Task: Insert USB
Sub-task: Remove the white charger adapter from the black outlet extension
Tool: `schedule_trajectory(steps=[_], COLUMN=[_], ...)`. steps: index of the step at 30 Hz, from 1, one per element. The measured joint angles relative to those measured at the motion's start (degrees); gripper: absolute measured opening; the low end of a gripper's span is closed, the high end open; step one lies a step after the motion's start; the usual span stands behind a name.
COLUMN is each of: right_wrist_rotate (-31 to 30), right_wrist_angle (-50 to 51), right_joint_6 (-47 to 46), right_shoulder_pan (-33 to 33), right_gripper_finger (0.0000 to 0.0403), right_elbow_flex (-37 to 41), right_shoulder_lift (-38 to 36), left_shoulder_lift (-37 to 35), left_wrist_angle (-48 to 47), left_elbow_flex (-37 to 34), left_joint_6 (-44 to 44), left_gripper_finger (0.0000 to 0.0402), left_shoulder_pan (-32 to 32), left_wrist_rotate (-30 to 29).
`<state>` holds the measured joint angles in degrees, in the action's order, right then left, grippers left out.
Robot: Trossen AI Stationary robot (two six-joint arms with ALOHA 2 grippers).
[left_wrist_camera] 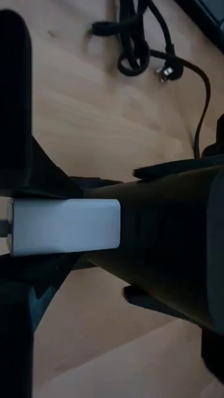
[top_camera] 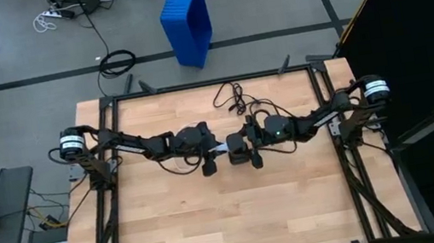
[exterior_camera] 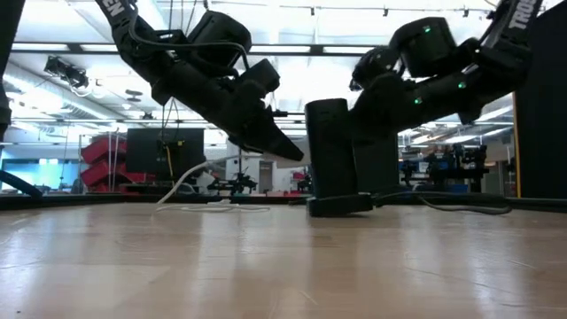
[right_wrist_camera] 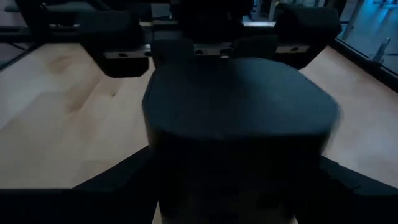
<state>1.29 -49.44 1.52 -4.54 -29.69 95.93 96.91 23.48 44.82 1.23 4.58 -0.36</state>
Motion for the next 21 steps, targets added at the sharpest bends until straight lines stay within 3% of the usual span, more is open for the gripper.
schedule_trajectory(steps=[7, 21], right_wrist_rotate=[3.1, 3.8], right_wrist_angle=[2.0, 10.0], right_joint_6=[0.4, 1.6], right_shoulder_pan=[-1.6, -2.6], right_gripper_finger=[0.0237, 0.0232], right_elbow_flex=[0.1, 0.0], right_shoulder_lift=[-1.6, -5.1], left_shoulder_lift=[-0.1, -0.4], left_wrist_angle=[-1.9, -8.5], left_elbow_flex=[0.6, 0.7], left_joint_6=[0.1, 1.8], left_gripper_finger=[0.0076, 0.0076], left_shoulder_pan=[-0.1, -0.1], left_wrist_rotate=[-1.4, -1.9])
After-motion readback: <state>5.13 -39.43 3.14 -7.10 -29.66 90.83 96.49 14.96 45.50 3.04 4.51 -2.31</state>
